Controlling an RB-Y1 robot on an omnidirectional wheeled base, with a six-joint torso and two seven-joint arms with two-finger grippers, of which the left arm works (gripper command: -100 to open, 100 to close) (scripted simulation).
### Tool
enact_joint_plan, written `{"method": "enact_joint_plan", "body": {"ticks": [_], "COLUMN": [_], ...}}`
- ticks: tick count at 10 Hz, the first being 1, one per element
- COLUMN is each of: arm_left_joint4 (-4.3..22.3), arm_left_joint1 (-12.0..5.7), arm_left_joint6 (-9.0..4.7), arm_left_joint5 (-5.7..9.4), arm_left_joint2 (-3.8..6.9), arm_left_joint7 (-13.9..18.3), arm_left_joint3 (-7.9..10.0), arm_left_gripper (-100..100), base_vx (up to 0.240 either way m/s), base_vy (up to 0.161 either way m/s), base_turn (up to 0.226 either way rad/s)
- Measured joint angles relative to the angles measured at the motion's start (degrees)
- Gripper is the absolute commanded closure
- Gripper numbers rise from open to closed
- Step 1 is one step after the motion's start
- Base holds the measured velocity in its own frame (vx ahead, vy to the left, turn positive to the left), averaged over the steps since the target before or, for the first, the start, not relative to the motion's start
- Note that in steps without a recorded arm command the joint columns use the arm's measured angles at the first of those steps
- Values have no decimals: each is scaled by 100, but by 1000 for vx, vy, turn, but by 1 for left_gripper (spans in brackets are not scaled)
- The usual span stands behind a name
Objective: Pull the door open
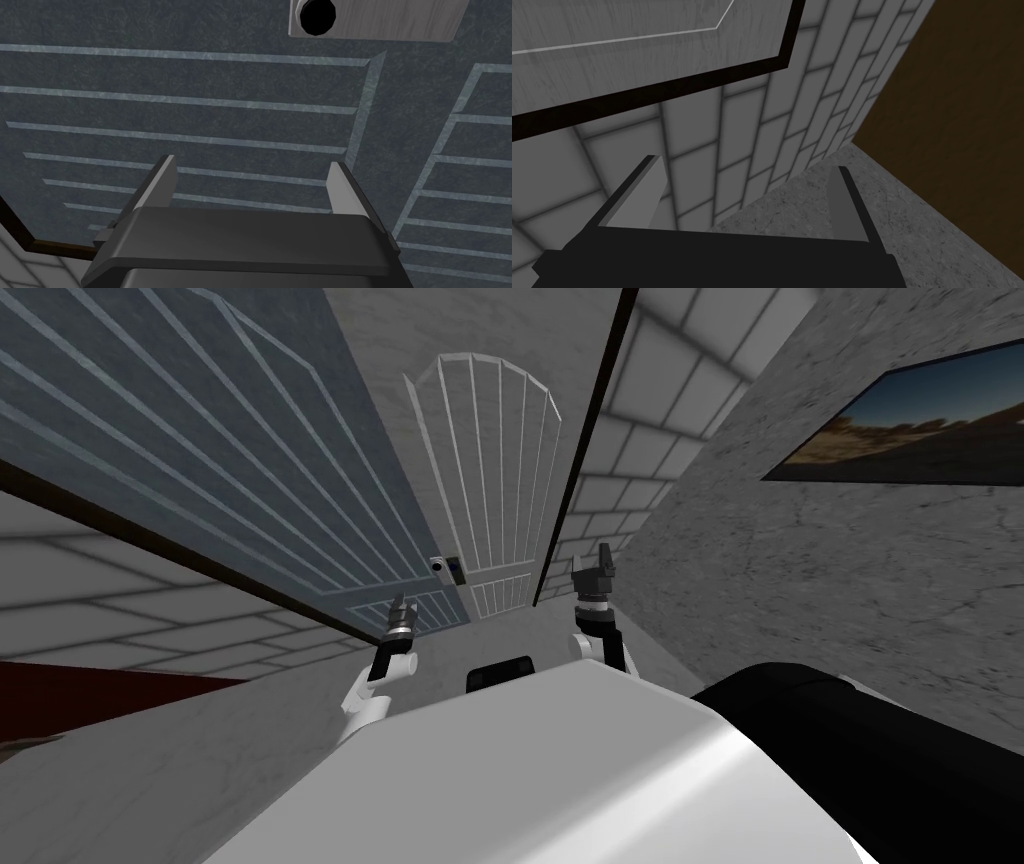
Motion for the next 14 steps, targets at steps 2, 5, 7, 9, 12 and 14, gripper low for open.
{"method": "enact_joint_plan", "body": {"ticks": [2,5,7,9,12,14], "arm_left_joint4": [170,519,716,963,1193,1401], "arm_left_joint1": [-63,-223,-321,-449,-373,-319], "arm_left_joint6": [59,120,184,208,139,131], "arm_left_joint5": [18,56,80,103,121,146], "arm_left_joint2": [15,79,115,150,237,366], "arm_left_joint7": [30,103,147,197,174,155], "arm_left_joint3": [17,43,59,62,235,441], "arm_left_gripper": [-100,-100,-100,-100,-100,-100], "base_vx": [99,128,134,119,-57,16], "base_vy": [-19,-13,-25,-35,85,92], "base_turn": [-58,-71,-73,-67,183,69]}}
